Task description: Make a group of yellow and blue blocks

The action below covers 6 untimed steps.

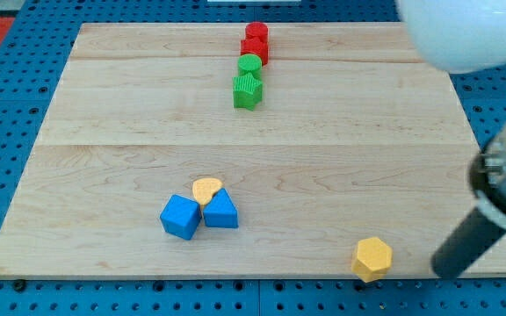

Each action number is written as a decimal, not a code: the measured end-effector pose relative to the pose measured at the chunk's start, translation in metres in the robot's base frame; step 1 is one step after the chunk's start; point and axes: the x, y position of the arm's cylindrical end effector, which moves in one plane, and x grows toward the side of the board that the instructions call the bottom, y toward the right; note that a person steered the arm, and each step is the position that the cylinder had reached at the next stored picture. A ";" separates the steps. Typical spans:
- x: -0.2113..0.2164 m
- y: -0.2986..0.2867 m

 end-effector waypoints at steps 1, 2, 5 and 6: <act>-0.001 -0.050; -0.001 -0.119; -0.032 -0.142; -0.032 -0.204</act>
